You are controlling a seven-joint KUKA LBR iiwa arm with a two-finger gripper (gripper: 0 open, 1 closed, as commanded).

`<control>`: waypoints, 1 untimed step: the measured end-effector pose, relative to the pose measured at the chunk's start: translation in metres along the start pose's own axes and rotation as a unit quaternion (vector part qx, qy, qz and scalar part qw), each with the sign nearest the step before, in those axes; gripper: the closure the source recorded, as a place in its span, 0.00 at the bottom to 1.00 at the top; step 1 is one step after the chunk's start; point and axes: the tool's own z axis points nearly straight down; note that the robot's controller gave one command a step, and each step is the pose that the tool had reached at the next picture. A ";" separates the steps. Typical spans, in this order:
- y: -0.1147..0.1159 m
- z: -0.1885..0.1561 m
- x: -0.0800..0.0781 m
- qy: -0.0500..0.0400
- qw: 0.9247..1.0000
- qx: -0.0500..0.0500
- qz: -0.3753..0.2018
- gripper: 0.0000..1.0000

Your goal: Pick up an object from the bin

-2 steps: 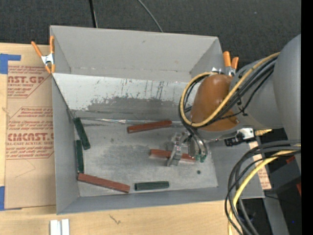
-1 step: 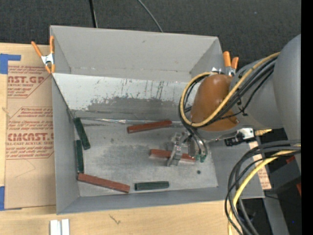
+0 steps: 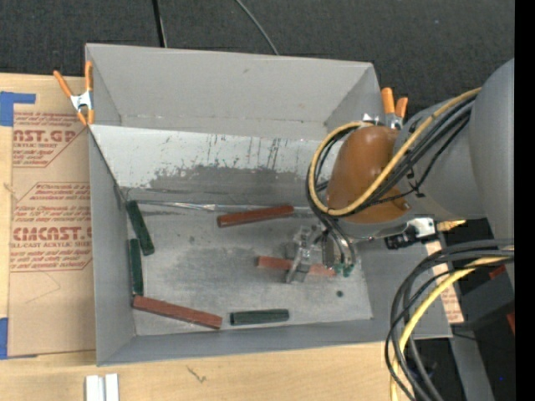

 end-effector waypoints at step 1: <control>0.000 -0.007 0.000 0.001 1.000 0.000 0.000 1.00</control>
Offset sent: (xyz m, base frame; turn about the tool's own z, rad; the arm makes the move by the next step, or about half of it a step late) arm -0.0001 -0.0002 0.0335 0.0000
